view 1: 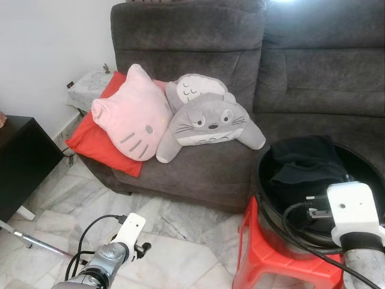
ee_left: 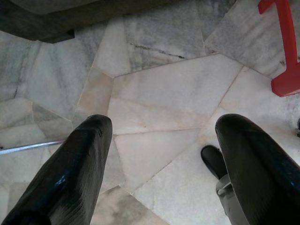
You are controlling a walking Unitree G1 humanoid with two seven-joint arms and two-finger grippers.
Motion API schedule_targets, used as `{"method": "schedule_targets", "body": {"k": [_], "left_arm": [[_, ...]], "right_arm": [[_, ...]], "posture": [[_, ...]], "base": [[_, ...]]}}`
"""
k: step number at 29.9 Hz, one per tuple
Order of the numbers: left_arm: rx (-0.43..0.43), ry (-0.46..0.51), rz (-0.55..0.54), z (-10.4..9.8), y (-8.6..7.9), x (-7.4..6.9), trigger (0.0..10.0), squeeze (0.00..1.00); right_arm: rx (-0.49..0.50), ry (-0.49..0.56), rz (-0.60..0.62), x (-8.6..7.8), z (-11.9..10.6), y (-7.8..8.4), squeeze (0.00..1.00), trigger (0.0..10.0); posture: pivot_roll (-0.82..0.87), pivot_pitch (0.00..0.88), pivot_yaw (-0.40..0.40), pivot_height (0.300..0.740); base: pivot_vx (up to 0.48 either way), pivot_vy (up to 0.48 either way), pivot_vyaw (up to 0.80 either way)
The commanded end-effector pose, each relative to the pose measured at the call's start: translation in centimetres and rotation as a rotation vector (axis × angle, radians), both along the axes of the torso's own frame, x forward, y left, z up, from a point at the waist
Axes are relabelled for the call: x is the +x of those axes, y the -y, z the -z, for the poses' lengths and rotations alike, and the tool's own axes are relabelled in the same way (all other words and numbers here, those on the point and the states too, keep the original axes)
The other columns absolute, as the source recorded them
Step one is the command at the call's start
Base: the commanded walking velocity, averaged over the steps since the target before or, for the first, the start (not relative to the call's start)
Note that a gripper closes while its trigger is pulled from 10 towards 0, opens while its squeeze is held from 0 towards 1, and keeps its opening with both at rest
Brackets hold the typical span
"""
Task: Hang hanger
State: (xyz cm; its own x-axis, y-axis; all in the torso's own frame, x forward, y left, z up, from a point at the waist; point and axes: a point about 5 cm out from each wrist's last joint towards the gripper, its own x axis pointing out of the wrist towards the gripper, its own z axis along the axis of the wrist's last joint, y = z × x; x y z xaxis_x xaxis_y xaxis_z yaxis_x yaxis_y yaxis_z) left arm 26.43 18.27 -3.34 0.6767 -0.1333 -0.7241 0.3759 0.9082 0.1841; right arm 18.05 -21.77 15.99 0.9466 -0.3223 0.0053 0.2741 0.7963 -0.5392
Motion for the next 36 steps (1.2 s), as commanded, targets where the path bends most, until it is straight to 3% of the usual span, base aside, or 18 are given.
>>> {"method": "schedule_targets", "body": {"k": [1, 2, 3, 7, 8, 9, 10, 24, 36], "left_arm": [[0.013, -0.006, -0.011, 0.0, -0.6, -0.1, 10.0, 0.00], [0.014, -0.006, -0.011, 0.0, -0.6, -0.1, 10.0, 0.00], [0.014, -0.006, -0.011, 0.0, -0.6, -0.1, 10.0, 0.00], [0.015, -0.007, -0.009, 0.0, -0.6, -0.1, 10.0, 0.00], [0.015, -0.007, -0.009, 0.0, -0.6, -0.1, 10.0, 0.00], [0.015, -0.007, -0.009, 0.0, -0.6, -0.1, 10.0, 0.00], [0.015, -0.007, -0.009, 0.0, -0.6, -0.1, 10.0, 0.00], [0.019, -0.011, -0.002, 0.1, -0.7, -0.3, 10.0, 0.00], [0.016, -0.014, -0.004, 0.2, -0.6, -0.3, 10.0, 0.00]], "right_arm": [[0.032, 0.008, 0.013, -0.1, 0.4, 0.0, 0.00, 5.1], [0.038, 0.010, 0.019, -0.1, 0.4, 0.0, 0.00, 5.1], [0.040, 0.013, 0.027, -0.1, 0.5, 0.1, 0.00, 10.0], [0.050, 0.014, 0.028, 0.0, 0.7, 0.0, 0.00, 10.0], [0.062, 0.020, 0.021, 0.0, 0.8, -0.2, 0.45, 10.0], [0.062, 0.020, 0.021, 0.0, 0.8, -0.2, 0.45, 10.0], [0.058, 0.024, 0.015, 0.0, 0.8, -0.3, 1.00, 10.0], [0.039, 0.095, 0.033, -0.1, 0.2, -0.2, 1.00, 10.0], [0.039, -0.036, -0.015, -0.1, 1.7, -1.0, 1.00, 10.0]], "posture": [[-0.28, 0.000, 0.129, 0.740], [-0.28, 0.000, 0.129, 0.740], [-0.28, 0.000, 0.129, 0.740], [-0.28, 0.000, 0.128, 0.740], [-0.28, 0.000, 0.128, 0.740], [-0.28, 0.000, 0.128, 0.740], [-0.28, 0.000, 0.128, 0.740], [-0.28, 0.000, 0.129, 0.740], [-0.29, 0.000, 0.125, 0.740]], "base": [[0.000, 0.000, 0.00], [0.000, 0.000, 0.00], [0.000, 0.000, 0.00], [0.000, 0.000, 0.00], [0.000, 0.000, 0.00], [0.000, 0.000, 0.00], [0.000, 0.000, 0.00], [0.000, 0.000, 0.00], [0.000, 0.000, 0.00]]}}
